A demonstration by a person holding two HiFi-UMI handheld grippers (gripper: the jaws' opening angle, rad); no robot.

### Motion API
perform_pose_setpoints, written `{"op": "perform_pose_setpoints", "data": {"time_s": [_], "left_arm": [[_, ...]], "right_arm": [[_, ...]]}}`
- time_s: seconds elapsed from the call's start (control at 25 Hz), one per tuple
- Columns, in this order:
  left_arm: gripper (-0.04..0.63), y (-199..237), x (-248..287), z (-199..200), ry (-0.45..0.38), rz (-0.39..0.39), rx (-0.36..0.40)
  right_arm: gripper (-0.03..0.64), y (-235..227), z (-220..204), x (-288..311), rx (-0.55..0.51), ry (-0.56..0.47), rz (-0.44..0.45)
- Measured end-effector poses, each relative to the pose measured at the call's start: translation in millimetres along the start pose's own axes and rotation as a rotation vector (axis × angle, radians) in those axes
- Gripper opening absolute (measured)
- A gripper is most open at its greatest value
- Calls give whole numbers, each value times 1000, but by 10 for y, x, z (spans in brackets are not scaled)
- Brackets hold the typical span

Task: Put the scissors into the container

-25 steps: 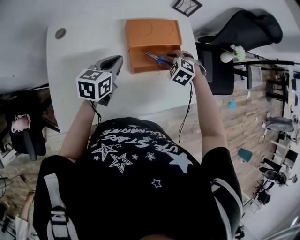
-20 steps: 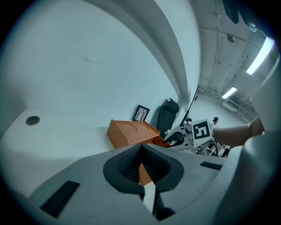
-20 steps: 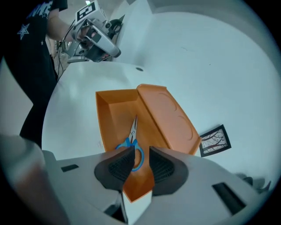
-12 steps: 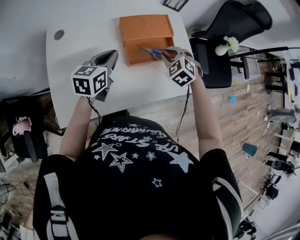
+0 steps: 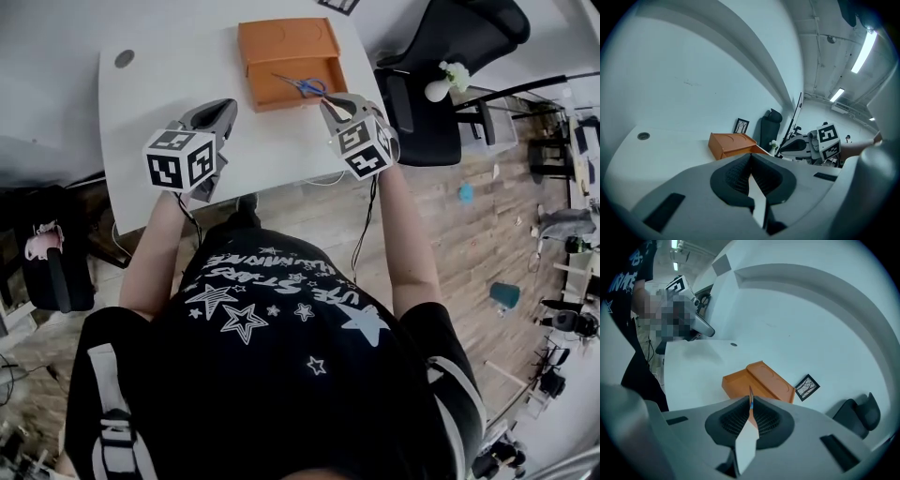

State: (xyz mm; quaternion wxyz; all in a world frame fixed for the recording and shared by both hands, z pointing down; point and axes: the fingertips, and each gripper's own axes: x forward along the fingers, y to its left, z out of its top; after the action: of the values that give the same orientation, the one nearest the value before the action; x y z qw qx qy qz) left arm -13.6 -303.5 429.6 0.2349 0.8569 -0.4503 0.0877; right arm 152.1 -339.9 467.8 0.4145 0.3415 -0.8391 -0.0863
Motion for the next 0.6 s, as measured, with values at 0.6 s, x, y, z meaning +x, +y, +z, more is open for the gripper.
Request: {"op": "perform_pose_setpoints", "data": {"time_s": [0.6], "left_arm": [[18,-630,-899,-642,12,-20,25]], "right_arm": [[55,1010,-139,-990,185,-61,-74]]}}
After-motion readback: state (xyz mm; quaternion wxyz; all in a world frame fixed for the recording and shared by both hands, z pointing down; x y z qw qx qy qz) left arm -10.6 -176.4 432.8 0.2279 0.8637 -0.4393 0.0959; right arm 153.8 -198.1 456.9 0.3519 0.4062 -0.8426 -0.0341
